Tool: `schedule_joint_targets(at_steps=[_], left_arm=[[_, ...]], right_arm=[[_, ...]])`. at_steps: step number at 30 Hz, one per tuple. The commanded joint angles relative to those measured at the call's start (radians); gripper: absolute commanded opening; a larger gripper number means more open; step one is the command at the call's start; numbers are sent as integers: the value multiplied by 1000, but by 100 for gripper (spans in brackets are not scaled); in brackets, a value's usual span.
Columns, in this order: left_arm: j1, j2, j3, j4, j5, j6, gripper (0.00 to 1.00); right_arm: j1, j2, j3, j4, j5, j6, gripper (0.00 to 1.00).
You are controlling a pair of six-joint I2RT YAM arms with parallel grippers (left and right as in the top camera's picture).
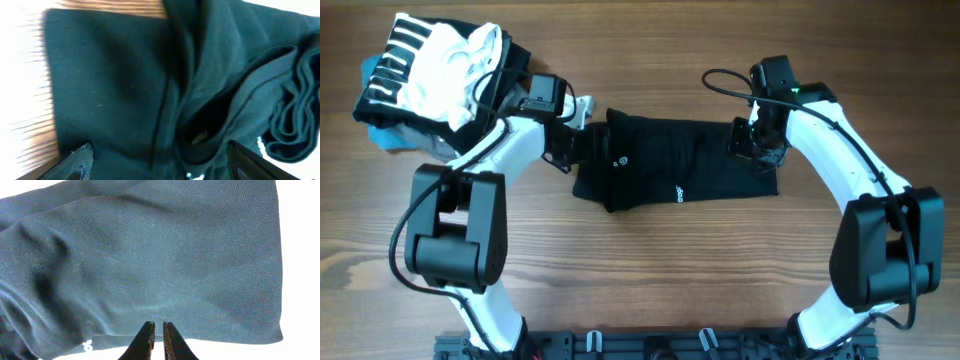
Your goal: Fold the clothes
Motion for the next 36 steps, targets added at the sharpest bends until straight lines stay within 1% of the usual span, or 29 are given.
schedule_joint_targets(at_steps=[1, 2, 3, 5, 7, 8, 9, 11, 12, 14, 15, 17, 18, 19, 22, 25, 31, 32, 33, 34, 35, 36], left_arm=[[-56, 48, -8, -1, 61, 72, 77], [-69, 49, -8, 0, 61, 72, 75], [-87, 50, -8, 2, 49, 72, 71], [-104, 51, -8, 3, 39, 71, 60], [-106, 51, -8, -2, 40, 71, 33], [-103, 50, -8, -6, 40, 71, 14], [-97, 43, -2, -30, 39, 71, 4], [-75, 3, 45, -132, 3, 71, 4], [-62, -25, 92, -202, -53, 71, 4], [-48, -90, 248, -377, -204, 79, 4], [-49, -108, 310, -426, -237, 92, 4], [-62, -122, 413, -480, -238, 104, 4], [-81, -124, 462, -489, -238, 104, 4], [-103, -123, 473, -481, -238, 104, 4], [-172, -111, 473, -474, -238, 105, 4], [-227, -92, 473, -446, -238, 105, 4], [-342, 18, 473, -406, -238, 105, 7], [-371, 48, 473, -393, -238, 104, 10], [-388, 62, 473, -382, -238, 100, 16], [-435, 92, 473, -351, -238, 97, 31], [-460, 100, 473, -336, -238, 97, 49], [-483, 100, 473, -323, -238, 97, 61]], right_arm=[[2, 55, 2, -10, 30, 36, 11], [2, 71, -2, -12, 30, 71, 11], [2, 87, -5, -3, 17, 74, 11], [2, 116, -8, 7, 16, 73, 11], [2, 136, -13, 11, 16, 70, 10], [2, 147, -13, 12, 16, 68, 10], [2, 150, -13, 11, 16, 67, 10], [2, 149, -13, 2, 16, 61, 8], [1, 146, -12, -13, 17, 36, 7], [1, 106, -6, -50, 16, -11, 7], [1, 82, -6, -51, 16, -25, 7], [2, 54, -6, -46, 16, -38, 7], [2, 54, -6, -41, 15, -36, 7], [2, 58, -8, -23, 5, -37, 7], [1, 58, -11, 22, -25, -26, 7], [-9, 58, -11, 45, -21, 38, 7], [-94, 58, -11, 27, -22, 47, 7], [-111, 58, -11, 23, -22, 44, 7], [-124, 58, -11, 17, -22, 40, 7], [-138, 58, -11, 7, -23, 24, 7], [-139, 58, -11, 6, -22, 5, 7], [-139, 58, -11, 6, -23, -13, 8]])
